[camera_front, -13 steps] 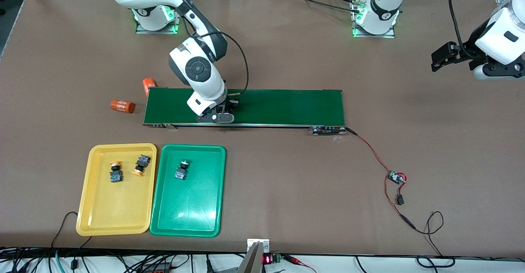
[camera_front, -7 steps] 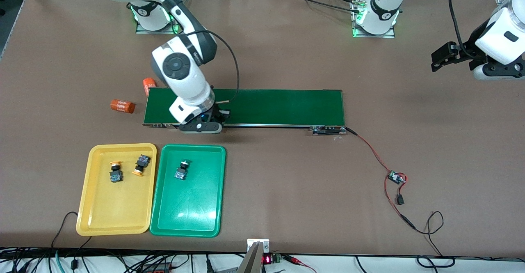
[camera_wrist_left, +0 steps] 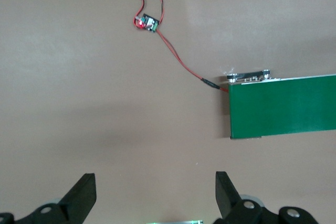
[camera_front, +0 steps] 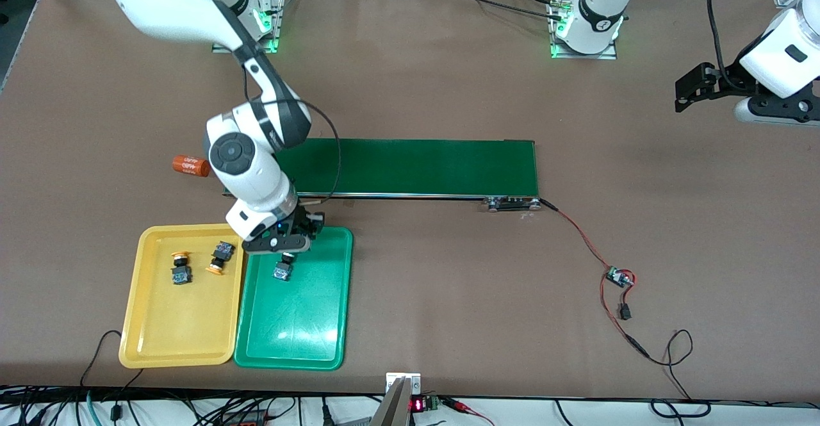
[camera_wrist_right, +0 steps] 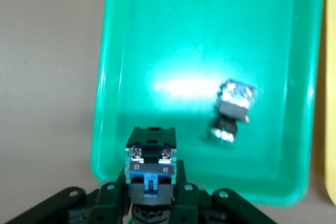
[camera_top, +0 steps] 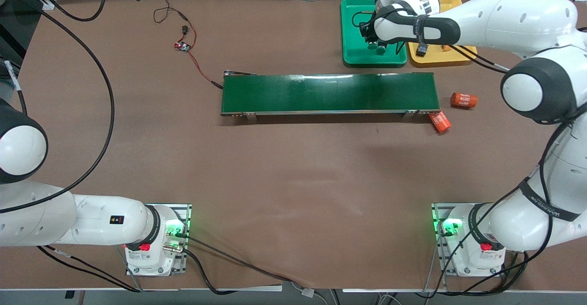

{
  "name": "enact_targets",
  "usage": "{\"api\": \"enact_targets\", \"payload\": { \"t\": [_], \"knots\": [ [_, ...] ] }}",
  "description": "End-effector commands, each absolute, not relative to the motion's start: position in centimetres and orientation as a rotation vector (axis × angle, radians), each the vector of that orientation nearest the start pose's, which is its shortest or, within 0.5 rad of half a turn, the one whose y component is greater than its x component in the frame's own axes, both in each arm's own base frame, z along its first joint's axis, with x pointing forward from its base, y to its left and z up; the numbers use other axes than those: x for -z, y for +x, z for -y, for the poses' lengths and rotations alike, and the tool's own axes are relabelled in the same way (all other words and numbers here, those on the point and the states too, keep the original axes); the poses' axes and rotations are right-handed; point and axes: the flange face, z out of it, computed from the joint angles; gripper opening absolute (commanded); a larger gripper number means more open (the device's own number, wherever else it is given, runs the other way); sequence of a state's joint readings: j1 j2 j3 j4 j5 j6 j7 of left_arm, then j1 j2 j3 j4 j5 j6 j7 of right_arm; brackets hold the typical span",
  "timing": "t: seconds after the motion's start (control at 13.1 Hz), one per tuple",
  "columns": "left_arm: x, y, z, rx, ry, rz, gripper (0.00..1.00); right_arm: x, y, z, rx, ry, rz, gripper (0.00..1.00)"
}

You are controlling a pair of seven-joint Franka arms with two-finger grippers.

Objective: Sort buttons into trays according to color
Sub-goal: 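Lower the button into the green tray and open the right gripper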

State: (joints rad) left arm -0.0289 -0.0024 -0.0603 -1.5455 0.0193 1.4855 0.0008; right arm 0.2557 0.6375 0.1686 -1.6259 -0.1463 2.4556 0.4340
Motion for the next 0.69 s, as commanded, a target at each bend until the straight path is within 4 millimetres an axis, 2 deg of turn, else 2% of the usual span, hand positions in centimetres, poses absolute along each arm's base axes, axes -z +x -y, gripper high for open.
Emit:
{"api": "enact_targets", "payload": {
  "t": [0.0,0.3,0.38,0.46,0.53,0.61],
  "knots": [
    [-63.1,54.7,3.9,-0.066,-3.113,-0.17,1.0,-25.2,67.1,-28.1,0.405,-2.998,0.098,0.08],
    [-63.3,54.8,3.6,-0.059,-3.115,-0.151,1.0,-24.0,67.3,-28.1,0.443,-2.982,0.137,0.1],
    [-63.3,54.8,3.6,-0.057,-3.116,-0.149,1.0,-24.0,67.3,-28.0,0.441,-2.982,0.149,0.13],
    [-63.3,54.8,3.5,-0.059,-3.116,-0.144,1.0,-24.0,67.4,-27.8,0.443,-2.985,0.154,0.31],
    [-63.3,54.8,3.5,-0.059,-3.116,-0.144,1.0,-23.9,67.4,-27.4,0.446,-2.99,0.15,0.59],
    [-63.2,54.9,3.6,-0.061,-3.116,-0.147,1.0,-23.9,67.5,-27.3,0.445,-2.993,0.148,0.77]
  ]
}}
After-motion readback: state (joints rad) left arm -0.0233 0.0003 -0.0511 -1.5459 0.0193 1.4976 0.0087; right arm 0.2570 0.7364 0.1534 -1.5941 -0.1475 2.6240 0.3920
